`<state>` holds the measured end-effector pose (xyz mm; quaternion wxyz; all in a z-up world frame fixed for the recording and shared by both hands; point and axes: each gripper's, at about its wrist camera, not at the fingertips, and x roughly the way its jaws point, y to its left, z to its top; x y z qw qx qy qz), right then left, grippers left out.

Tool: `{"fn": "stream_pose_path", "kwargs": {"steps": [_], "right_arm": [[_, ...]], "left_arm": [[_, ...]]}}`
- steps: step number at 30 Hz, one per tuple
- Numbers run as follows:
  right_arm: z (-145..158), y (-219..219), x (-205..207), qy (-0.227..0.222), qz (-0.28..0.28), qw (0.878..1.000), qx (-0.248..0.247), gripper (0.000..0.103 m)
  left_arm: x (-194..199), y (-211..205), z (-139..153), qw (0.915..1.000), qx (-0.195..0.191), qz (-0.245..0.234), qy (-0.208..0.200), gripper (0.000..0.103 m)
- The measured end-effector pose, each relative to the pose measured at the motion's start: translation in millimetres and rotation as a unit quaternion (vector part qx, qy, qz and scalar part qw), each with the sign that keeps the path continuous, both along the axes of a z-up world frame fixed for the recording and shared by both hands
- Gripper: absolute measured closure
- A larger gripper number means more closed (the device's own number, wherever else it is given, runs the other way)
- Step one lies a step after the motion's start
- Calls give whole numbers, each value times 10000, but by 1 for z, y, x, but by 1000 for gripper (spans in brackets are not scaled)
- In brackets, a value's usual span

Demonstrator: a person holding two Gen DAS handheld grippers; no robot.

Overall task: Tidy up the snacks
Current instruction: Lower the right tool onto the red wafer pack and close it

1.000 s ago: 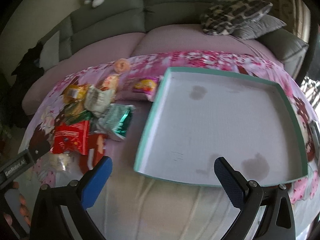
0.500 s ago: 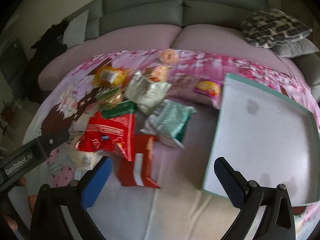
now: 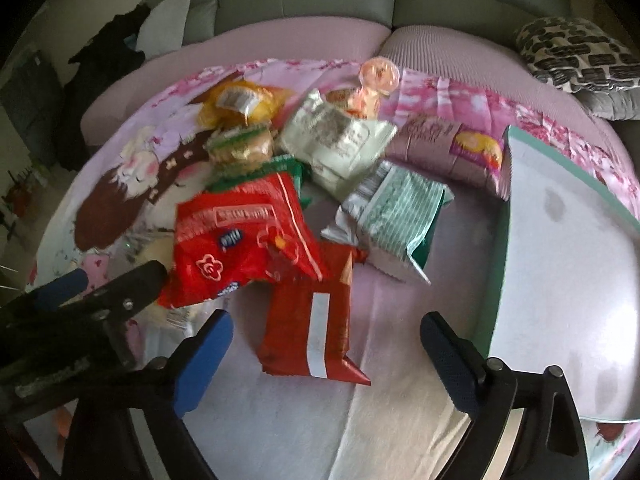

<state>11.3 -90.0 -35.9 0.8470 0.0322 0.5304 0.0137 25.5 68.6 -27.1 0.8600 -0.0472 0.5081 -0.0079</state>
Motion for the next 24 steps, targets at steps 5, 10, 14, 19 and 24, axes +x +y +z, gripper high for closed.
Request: {"fn": "stream_pose_path", "kwargs": {"steps": [5,10,14,19,24], "right_arm": [[-8,-2,3,90,-34,9999,-107,9],[-11,1,6,104,-17,9998,-174,9],[-10,-1,5,106,-11,9998,-157,9],[-9,-3,5,110,-24,9999,-103,10],[-8,-3,5,114,-32,9999,-81,10]], "left_arm": [[3,-8,-5,9999,-18,-143,62,0],[5,-10,-7,9997,-49,-200,112,0],[5,-12,-8,9996,17,-237,150,0],[4,-2,-7,9999,42,39,154,0],[3,11,-6,9992,98,357,133,0]]}}
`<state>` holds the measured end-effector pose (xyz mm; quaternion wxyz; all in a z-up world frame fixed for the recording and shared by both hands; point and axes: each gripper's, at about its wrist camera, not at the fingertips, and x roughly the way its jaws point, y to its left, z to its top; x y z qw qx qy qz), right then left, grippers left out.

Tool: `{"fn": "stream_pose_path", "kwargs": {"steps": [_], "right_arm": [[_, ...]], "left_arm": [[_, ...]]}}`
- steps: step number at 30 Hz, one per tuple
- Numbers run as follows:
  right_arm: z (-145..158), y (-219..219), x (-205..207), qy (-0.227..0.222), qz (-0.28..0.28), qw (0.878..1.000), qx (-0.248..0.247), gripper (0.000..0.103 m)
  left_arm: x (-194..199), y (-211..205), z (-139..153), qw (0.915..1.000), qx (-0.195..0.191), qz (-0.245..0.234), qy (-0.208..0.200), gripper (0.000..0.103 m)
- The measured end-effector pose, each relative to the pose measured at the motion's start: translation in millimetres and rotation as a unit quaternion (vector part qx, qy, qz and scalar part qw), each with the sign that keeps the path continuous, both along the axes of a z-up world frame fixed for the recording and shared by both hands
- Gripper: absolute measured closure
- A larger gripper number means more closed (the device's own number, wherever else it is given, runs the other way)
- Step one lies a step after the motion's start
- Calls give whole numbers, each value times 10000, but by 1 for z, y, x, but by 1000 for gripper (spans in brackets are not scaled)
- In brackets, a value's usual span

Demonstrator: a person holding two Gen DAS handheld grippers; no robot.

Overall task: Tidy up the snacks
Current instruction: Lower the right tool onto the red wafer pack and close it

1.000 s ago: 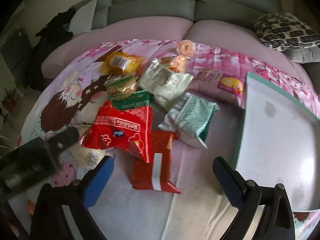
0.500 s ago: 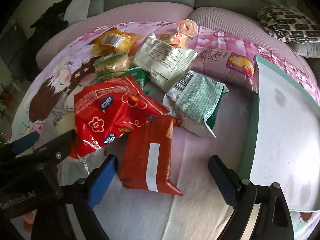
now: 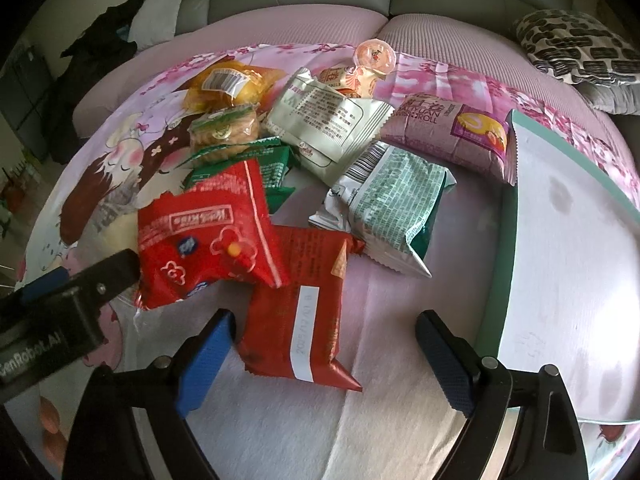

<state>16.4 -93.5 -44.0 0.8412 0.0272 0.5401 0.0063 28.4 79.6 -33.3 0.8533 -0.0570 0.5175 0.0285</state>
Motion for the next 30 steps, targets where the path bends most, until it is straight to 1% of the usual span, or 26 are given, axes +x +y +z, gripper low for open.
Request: {"fn": "stream_pose_path", "kwargs": {"steps": [4,8,13,18,20,22,24,25,26,27,28,30], "right_arm": [[0,0,-1,-4,-1,10000,-5,10],[0,0,0,1,5,10000,-5,10],[-1,1,0,3,32,10000,0,10],[0,3,0,-5,66,10000,19,11],[1,4,-1,-28,82,10000,-4,19],[2,4,-1,-42,109,9999,34,24],[3,5,-2,-62,149,9998,77,32],[4,6,-2,-84,176,9998,88,40],[5,6,-3,-100,198,9997,102,45],[6,7,-3,-104,217,9996,124,52],[6,7,-4,-104,237,9995,158,56],[6,8,-5,-103,247,9995,150,56]], "left_arm": [[0,-10,-1,9995,213,-226,-1,0],[2,-17,-4,9989,192,-414,56,0],[7,-20,-4,9973,584,-433,-74,0],[11,-26,-3,9954,755,-564,-179,0],[12,-26,-3,9949,791,-580,-223,0],[14,-26,-4,9948,803,-581,-244,0],[14,-26,-5,9946,805,-589,-271,0],[14,-26,-5,9947,796,-592,-277,0],[15,-26,-5,9948,775,-590,-283,0],[15,-25,-4,9952,734,-583,-283,0],[14,-23,-4,9958,661,-574,-280,2],[13,-21,-3,9967,530,-548,-284,5]]}}
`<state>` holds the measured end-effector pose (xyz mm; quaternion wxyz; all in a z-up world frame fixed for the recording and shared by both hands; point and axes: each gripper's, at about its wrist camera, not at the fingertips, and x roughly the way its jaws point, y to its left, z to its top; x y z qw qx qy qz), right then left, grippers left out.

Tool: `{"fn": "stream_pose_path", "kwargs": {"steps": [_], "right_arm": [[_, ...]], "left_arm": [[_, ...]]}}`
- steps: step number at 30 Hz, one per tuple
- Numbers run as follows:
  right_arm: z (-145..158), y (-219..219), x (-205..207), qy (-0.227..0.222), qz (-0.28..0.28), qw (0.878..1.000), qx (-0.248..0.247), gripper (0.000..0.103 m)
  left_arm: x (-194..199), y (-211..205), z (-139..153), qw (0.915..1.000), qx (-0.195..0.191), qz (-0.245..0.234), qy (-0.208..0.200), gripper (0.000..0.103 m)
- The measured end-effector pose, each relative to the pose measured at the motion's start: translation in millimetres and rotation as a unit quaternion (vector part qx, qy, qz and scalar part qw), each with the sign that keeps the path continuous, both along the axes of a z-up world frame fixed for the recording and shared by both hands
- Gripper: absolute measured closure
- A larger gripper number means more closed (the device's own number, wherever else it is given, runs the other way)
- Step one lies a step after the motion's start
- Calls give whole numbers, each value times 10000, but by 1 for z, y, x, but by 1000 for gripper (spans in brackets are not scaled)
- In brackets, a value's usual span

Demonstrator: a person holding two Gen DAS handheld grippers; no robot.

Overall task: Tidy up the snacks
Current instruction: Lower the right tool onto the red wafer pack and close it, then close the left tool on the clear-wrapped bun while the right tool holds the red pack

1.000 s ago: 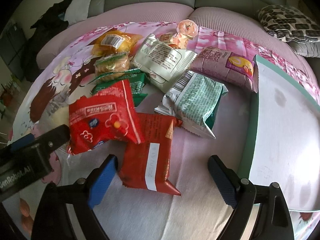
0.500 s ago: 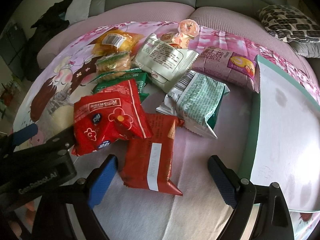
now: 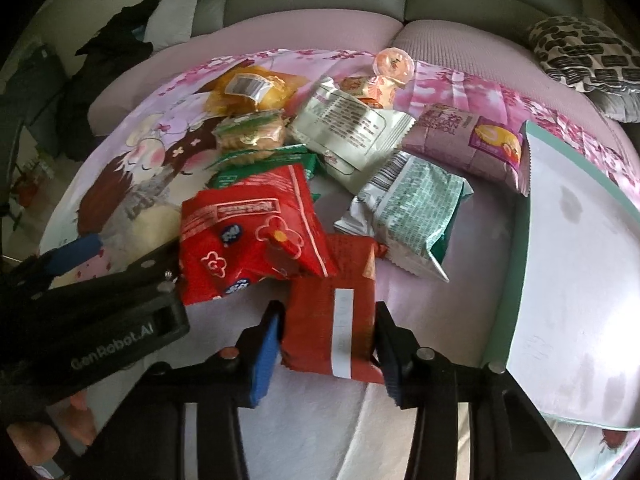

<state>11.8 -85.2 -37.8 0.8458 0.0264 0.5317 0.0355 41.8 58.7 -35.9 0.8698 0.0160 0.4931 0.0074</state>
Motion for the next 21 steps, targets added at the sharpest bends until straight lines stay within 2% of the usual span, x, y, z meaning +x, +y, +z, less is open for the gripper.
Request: {"fn": "stream_pose_path", "kwargs": {"steps": [5,8,9,12,18,20,21], "right_arm": [[2,-3,-1,8,-60,9999,116,58],[6,-5,-4,-30,-58,9999,154,58],[7,-5,-4,-48,-50,9998,164,59],[11,-4,-7,-93,-20,9998,196,59],[11,-7,-9,-64,-21,9996,274,59],[11,-10,-9,-66,-68,9996,284,59],[11,-11,-10,-58,-97,9995,287,59]], "left_arm": [[-3,2,4,9998,-205,-4,-8,10],[-5,3,8,9995,-311,-30,-53,20],[-5,4,9,9993,-366,-37,-50,28],[-6,8,9,9988,-486,30,-40,31],[-9,13,11,9976,-687,75,-21,43],[-10,15,13,9972,-736,84,-34,53],[-11,16,13,9967,-808,81,-29,64]]}}
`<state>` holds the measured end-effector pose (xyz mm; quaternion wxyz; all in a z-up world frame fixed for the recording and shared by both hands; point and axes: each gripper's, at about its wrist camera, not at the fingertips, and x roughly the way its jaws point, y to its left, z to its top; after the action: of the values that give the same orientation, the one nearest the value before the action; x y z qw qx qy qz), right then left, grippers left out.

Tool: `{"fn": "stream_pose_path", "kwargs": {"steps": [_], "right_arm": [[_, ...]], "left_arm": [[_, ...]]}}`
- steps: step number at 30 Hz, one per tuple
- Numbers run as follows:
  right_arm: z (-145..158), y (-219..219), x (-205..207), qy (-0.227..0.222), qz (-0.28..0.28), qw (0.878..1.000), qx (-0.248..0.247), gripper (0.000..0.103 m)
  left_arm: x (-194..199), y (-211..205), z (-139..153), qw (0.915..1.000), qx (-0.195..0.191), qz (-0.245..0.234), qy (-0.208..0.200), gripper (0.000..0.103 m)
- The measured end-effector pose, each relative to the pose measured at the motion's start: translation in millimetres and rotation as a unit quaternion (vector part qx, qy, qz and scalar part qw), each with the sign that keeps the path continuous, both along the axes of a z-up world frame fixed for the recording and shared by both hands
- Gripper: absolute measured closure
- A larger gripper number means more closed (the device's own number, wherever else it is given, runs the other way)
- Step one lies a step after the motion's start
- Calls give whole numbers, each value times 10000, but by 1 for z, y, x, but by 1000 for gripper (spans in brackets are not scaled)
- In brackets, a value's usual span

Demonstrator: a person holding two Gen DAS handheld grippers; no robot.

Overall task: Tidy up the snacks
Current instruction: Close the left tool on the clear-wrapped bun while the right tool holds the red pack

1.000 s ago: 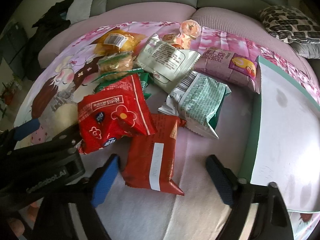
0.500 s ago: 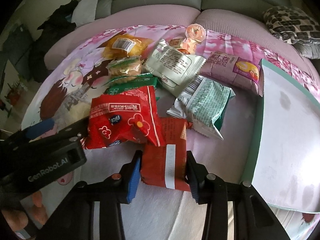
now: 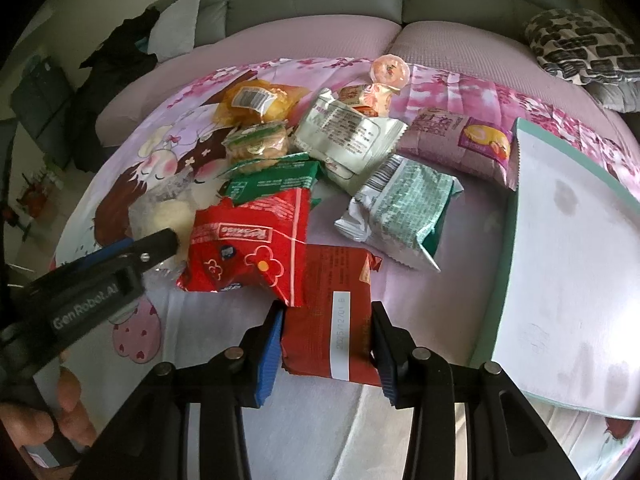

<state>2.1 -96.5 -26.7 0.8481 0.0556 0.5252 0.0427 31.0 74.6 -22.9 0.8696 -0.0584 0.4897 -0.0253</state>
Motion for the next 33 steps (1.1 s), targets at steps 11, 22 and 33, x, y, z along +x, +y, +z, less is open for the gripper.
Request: {"fn": "stream_pose_path", "kwargs": {"steps": [11,22,33], "right_arm": [[-1,-6,-1,77,-69,9999,15,60],[2,-12,-2,58,-180,9998,103,60],[5,-15,-1,41,-194,9996,223,60]], "left_arm": [[-6,13,1,9996,-58,223,171,65],[-1,18,8,9965,-671,479,103,35],[26,23,-18,9893,-925,1069,368,37]]}}
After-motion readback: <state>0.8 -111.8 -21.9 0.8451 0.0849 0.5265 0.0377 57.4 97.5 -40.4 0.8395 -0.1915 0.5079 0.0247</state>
